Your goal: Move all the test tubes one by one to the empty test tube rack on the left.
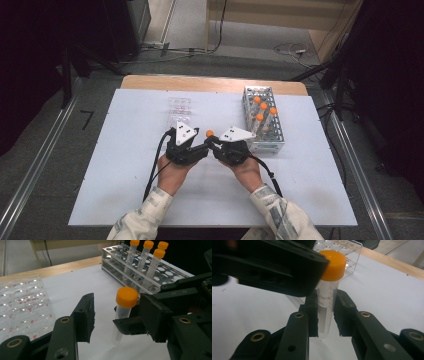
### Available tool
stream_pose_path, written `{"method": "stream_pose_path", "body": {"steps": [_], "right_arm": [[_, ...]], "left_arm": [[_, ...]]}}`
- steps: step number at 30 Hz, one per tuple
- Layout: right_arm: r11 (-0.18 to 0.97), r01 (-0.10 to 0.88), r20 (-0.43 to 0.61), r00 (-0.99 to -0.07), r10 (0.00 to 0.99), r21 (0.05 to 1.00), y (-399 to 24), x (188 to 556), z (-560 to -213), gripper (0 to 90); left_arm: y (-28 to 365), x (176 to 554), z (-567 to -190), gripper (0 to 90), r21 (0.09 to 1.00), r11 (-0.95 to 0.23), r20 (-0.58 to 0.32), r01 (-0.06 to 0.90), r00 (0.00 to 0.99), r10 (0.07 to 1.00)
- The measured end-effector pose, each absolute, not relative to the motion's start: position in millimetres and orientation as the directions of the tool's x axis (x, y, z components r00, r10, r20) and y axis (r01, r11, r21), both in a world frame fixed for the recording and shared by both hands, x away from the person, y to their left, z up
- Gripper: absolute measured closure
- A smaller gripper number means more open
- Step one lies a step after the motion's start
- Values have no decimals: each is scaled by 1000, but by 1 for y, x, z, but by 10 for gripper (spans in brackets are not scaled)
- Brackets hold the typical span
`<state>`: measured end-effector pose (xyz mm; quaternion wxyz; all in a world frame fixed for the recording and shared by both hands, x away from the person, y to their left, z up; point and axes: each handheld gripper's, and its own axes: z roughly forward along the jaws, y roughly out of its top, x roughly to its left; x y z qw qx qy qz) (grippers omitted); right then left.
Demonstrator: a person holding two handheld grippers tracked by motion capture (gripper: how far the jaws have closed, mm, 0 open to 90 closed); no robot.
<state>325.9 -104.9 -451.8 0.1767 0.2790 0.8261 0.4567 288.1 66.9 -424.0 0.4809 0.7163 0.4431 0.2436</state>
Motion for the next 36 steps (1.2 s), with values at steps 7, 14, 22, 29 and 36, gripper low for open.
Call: {"method": "stream_pose_path", "body": {"steps": [7,14,22,29,36], "right_arm": [[432,297,-37,-788,615,852,-106,326,-450,720],[419,305,-23,-785,619,855,-109,327,-449,718],[440,352,5,-785,619,826,-120,330,-449,409],[407,368,14,-756,655,836,-142,325,-439,274],[380,378,9,-719,695,844,-170,318,-438,216]], "left_arm": [[59,293,-426,609,902,-150,-81,406,498,864],[53,296,-426,695,904,-159,-74,397,510,857],[61,306,-422,699,901,-160,-70,403,499,864],[74,323,-418,699,896,-103,-122,433,461,879],[79,336,-415,700,890,-90,-130,447,439,889]]}}
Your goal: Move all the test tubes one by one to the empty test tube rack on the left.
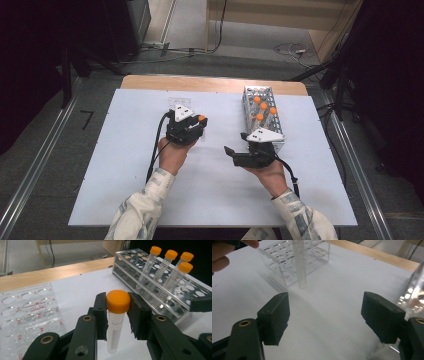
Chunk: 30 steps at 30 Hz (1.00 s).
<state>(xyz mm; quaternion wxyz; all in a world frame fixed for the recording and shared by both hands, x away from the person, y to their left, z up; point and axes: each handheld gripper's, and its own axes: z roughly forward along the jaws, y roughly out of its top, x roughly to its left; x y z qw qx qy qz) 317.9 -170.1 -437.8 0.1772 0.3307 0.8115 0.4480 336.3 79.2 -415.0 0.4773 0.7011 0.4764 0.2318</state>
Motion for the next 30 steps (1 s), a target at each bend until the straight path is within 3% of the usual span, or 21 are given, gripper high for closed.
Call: {"method": "stream_pose_path", "body": {"steps": [20,30], "right_arm": [[345,400,2,-655,756,849,-221,310,-440,210],[338,406,7,-649,761,849,-225,310,-440,211]], "left_arm": [[96,361,-404,700,886,-59,-152,461,408,900],[100,371,-394,700,890,-52,-148,452,395,907]]}}
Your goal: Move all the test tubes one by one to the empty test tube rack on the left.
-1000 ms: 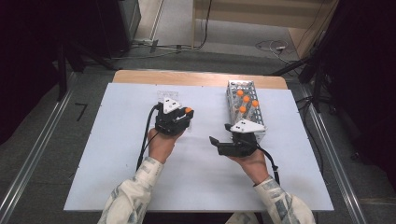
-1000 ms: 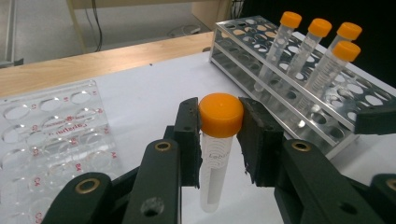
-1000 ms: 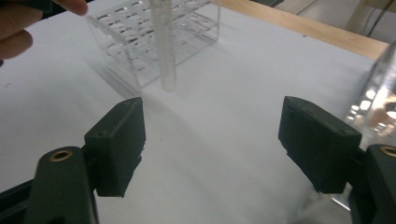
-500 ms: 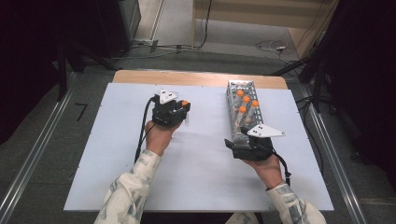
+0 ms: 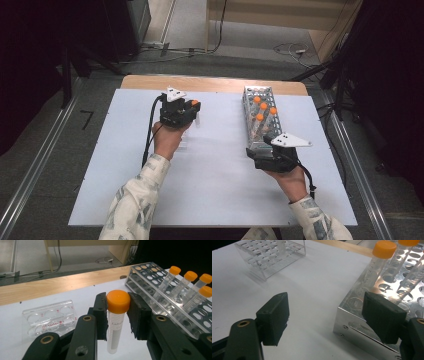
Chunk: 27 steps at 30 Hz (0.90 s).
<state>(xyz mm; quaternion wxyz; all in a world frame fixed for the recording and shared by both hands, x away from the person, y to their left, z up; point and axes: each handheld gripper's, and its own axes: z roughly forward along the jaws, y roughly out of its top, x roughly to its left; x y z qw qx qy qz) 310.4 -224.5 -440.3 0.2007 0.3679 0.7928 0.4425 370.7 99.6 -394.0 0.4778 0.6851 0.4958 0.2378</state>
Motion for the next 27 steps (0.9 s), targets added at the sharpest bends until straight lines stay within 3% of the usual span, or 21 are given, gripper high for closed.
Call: {"method": "stream_pose_path", "body": {"steps": [27], "right_arm": [[305,409,31,-639,768,860,-231,310,-437,214]], "left_arm": [[125,410,-370,700,909,-6,-121,416,279,953]]}}
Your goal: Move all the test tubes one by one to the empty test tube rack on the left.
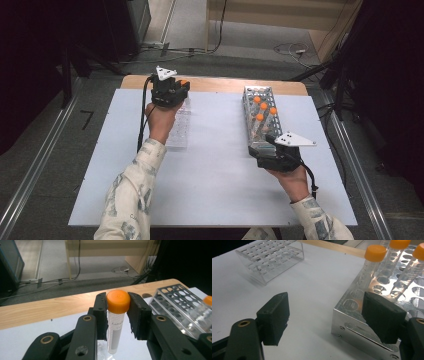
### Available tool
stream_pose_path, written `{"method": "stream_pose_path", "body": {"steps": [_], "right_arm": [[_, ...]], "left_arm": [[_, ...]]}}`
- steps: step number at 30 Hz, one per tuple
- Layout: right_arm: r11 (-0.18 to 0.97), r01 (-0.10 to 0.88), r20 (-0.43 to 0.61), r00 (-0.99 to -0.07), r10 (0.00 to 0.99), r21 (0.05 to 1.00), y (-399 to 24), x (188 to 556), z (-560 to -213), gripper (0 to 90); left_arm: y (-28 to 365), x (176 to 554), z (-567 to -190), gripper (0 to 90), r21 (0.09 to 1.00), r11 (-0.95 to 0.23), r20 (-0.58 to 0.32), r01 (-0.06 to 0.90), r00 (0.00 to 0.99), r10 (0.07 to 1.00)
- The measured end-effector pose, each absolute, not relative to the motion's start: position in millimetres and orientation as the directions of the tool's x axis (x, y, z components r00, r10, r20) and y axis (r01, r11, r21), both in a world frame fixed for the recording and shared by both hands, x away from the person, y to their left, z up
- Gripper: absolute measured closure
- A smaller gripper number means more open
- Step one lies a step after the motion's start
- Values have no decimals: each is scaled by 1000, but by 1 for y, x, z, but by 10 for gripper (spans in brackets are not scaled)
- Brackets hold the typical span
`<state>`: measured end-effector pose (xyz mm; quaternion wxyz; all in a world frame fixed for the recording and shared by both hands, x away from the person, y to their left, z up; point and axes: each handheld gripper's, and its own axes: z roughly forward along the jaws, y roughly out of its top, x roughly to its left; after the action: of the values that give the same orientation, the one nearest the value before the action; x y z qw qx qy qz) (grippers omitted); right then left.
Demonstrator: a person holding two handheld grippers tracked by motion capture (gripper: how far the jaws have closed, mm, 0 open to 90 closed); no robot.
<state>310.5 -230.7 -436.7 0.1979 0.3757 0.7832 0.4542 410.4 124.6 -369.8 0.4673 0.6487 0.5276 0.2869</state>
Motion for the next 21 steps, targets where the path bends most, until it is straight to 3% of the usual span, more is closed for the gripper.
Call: {"method": "stream_pose_path", "body": {"steps": [21], "right_arm": [[289,415,42,-629,777,863,-237,310,-436,216]], "left_arm": [[128,437,-379,700,903,-9,-100,429,231,968]]}}
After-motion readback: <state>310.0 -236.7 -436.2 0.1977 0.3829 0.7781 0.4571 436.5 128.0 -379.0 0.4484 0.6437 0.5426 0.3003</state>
